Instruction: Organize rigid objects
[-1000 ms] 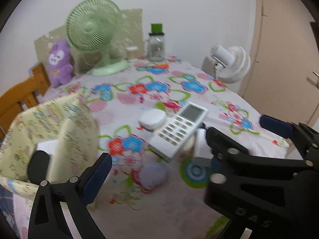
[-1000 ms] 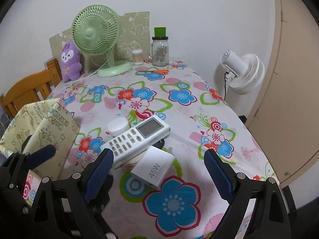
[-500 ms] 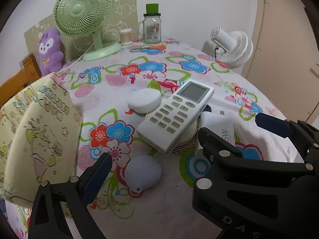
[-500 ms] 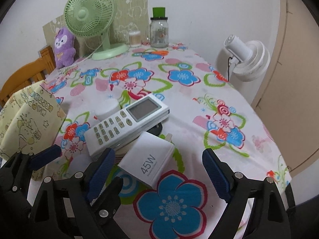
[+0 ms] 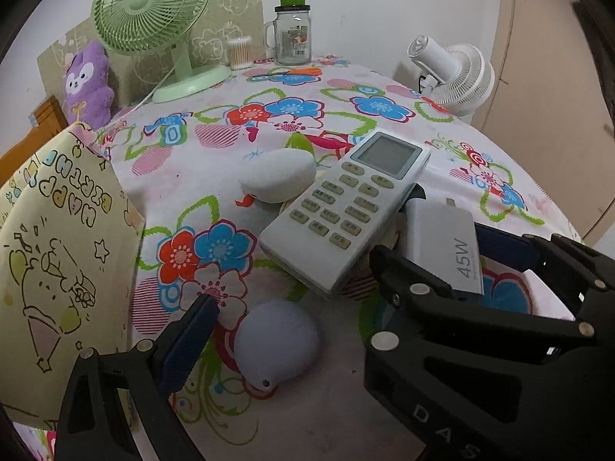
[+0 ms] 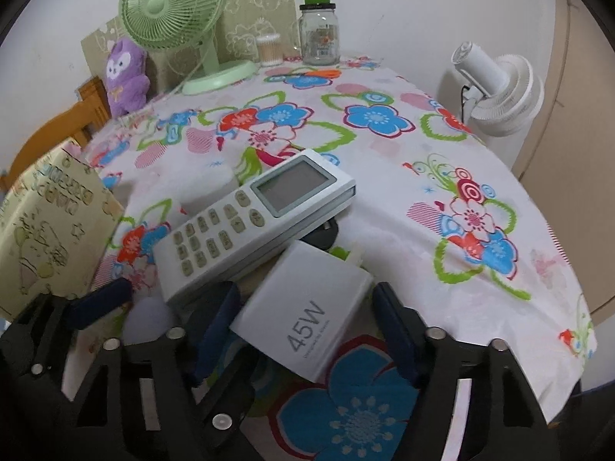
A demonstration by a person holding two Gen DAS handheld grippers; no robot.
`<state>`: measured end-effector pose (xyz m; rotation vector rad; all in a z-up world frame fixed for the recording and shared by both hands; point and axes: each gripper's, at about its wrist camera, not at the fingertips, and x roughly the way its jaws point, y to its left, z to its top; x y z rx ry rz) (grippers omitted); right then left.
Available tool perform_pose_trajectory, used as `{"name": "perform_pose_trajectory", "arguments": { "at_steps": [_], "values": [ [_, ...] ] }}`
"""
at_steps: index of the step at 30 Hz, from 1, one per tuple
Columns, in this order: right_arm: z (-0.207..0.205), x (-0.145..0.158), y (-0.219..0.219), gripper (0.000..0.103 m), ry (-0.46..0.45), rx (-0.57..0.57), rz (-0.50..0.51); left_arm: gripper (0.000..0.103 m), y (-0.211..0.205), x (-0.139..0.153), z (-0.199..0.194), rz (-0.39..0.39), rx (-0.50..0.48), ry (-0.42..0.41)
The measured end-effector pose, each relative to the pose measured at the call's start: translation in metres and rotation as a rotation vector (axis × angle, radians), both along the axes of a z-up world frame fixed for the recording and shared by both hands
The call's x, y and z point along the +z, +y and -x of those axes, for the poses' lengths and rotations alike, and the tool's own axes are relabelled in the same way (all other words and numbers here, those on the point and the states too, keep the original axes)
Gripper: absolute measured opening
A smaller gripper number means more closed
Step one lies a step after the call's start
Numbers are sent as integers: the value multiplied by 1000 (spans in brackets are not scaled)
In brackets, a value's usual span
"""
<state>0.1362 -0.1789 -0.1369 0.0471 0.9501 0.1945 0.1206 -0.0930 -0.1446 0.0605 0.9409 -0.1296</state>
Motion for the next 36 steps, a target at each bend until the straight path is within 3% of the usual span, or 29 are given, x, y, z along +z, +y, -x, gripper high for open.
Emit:
{"name": "perform_pose_trajectory", "arguments": {
  "at_steps": [23, 32, 35, 36],
  "values": [
    [-8, 9, -50, 70, -31, -156, 30, 99, -22, 11, -29, -64, -48, -75],
    [-16, 12, -61, 70, -40, -191, 24, 84, -36, 14, -44, -64, -110, -62],
    [-18, 12, -65, 70, -39, -204, 10, 72, -39, 15, -47, -67, -116, -55],
    [-18, 12, -66, 70, -39, -205, 12, 64, -39, 14, -47, -69, -117, -49]
  ]
}}
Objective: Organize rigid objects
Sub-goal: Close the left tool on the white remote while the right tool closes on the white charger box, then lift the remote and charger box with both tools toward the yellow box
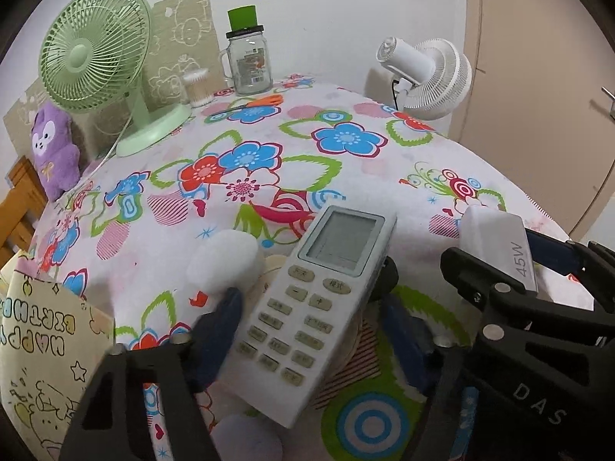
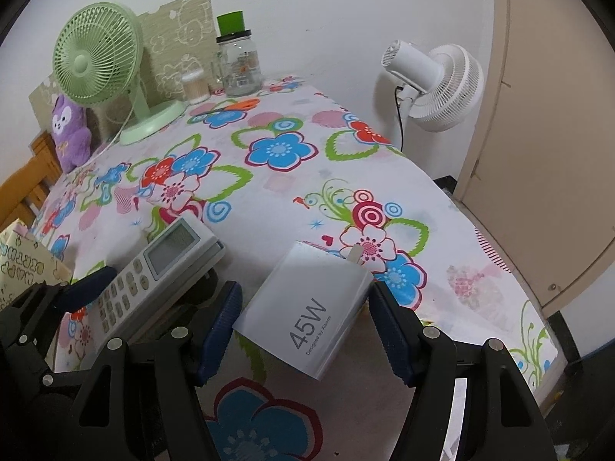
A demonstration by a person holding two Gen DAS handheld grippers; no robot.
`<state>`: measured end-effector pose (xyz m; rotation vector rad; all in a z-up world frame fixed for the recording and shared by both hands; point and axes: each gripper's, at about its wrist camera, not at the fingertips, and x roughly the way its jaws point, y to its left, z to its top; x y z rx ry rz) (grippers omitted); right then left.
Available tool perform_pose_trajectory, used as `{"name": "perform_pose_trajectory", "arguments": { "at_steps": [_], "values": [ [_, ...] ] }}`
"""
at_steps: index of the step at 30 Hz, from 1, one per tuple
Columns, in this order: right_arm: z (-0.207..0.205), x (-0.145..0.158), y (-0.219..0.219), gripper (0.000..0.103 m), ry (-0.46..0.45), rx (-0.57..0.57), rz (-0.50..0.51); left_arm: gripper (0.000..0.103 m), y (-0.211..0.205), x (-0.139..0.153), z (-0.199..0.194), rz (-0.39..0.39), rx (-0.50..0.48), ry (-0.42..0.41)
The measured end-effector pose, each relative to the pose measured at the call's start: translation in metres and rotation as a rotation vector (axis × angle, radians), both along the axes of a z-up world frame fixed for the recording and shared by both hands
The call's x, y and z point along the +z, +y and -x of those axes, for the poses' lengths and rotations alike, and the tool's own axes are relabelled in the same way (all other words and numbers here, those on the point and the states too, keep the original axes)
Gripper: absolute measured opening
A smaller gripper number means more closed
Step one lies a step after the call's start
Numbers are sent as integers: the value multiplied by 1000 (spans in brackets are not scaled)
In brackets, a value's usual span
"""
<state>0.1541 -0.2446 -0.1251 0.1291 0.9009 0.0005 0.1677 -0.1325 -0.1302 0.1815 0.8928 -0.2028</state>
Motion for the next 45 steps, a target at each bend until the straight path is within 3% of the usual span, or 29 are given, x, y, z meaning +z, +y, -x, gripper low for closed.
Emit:
{"name": "perform_pose_trajectory", "arguments": {
  "at_steps": [4, 9, 30, 45],
  "values": [
    [-1, -1, -1, 71, 5, 1, -4, 53, -3, 1, 2, -9, -11, 11],
    [2, -1, -1, 71, 8, 3, -5, 49, -4, 2, 9, 1, -23, 20],
    [32, 15, 22, 71, -18, 54, 6, 48, 17, 16, 49, 45, 14, -1],
    [40, 1, 26, 71, 31, 67, -2, 45, 9, -3, 48, 29, 10, 53]
  ]
}}
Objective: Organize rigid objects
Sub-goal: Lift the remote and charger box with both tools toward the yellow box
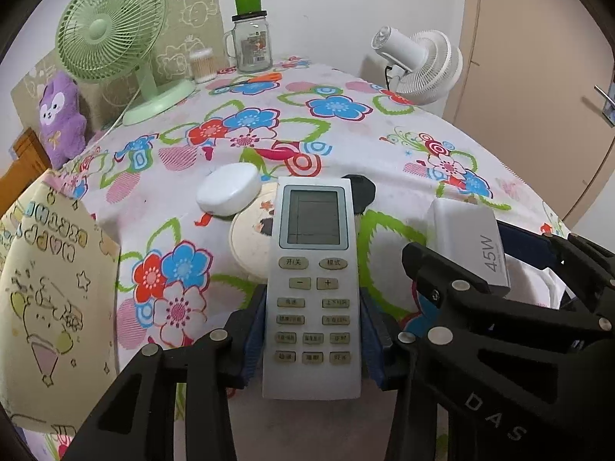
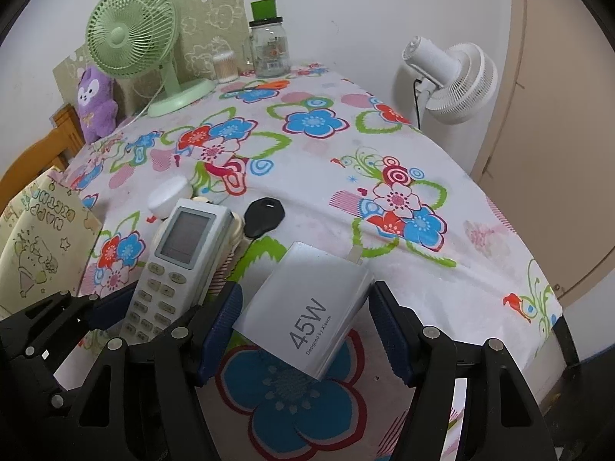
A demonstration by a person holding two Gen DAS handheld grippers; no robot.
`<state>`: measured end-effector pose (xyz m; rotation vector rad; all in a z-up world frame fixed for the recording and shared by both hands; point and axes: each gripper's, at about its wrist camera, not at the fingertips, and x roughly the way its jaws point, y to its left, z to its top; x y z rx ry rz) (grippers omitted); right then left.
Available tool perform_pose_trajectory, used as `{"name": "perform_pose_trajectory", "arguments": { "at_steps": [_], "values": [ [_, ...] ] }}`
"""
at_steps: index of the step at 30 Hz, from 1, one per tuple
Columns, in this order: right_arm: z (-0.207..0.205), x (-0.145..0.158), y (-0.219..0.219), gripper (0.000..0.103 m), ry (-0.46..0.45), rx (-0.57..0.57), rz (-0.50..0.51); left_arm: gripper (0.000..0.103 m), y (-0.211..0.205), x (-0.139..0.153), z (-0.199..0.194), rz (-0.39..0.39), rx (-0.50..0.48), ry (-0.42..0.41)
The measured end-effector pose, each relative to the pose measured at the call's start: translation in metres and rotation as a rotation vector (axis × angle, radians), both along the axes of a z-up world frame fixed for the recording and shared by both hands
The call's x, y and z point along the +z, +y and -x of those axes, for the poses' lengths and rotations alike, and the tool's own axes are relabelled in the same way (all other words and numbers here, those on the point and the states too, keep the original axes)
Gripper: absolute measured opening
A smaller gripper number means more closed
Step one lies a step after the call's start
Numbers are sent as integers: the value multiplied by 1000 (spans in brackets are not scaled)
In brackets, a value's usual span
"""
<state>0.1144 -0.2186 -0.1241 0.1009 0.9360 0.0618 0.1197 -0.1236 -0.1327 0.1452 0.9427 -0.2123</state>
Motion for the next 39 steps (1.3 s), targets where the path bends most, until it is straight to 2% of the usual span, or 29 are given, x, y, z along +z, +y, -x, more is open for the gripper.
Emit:
{"name": "perform_pose_trajectory", "arguments": {
  "at_steps": [7, 17, 39],
  "values": [
    [-10, -3, -6, 71, 5, -13, -11, 45, -6, -2, -12, -24, 11, -12],
    [-10, 3, -1, 71, 0, -2, -5, 44, -3, 5, -6, -37, 9, -23],
    [28, 65, 30, 71, -105, 33, 23, 45, 26, 64, 41, 4, 40, -128]
  ]
}}
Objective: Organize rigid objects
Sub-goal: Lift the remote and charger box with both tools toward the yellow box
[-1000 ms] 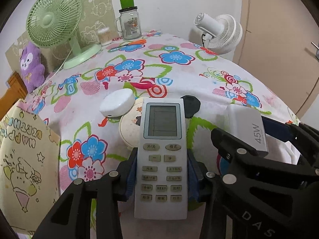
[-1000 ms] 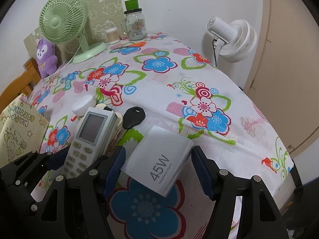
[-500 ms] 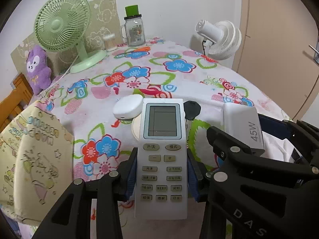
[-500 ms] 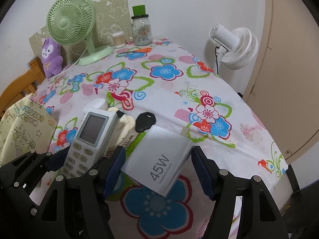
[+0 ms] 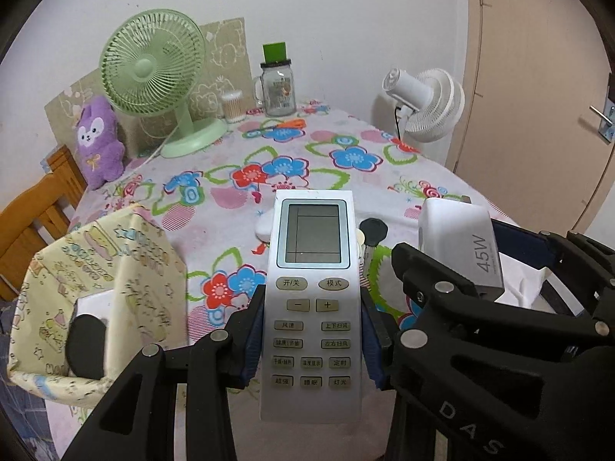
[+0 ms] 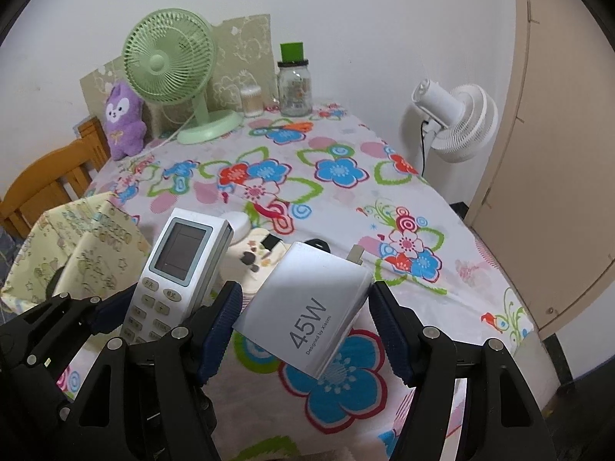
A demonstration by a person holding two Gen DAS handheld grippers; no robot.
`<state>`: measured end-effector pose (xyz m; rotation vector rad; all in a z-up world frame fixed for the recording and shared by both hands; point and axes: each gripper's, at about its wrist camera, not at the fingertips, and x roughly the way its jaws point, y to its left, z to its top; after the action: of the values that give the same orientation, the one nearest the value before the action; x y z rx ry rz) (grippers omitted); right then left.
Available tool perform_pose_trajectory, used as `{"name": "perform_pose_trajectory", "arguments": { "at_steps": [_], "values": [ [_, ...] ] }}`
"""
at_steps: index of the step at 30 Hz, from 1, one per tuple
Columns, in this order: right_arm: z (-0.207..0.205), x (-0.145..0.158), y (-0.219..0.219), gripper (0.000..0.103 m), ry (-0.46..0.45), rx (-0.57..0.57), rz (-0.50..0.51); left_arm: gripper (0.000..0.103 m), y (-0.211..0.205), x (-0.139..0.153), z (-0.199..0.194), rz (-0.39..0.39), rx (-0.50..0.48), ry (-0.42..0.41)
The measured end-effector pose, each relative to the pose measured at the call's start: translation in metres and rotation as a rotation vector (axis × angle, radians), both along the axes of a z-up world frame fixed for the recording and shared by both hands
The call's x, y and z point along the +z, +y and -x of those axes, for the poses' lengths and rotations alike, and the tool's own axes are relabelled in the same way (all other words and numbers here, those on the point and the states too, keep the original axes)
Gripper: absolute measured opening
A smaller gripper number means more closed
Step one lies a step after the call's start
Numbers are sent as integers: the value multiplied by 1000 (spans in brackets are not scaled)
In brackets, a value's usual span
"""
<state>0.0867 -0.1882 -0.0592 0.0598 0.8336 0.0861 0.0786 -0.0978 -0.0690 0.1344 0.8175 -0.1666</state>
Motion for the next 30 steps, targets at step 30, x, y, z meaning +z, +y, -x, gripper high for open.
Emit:
{"name": "perform_pose_trajectory", "arguments": {
  "at_steps": [30],
  "values": [
    [20, 67, 51, 71, -102, 95, -1, 45, 53, 57, 28, 21, 56, -91]
  ]
}}
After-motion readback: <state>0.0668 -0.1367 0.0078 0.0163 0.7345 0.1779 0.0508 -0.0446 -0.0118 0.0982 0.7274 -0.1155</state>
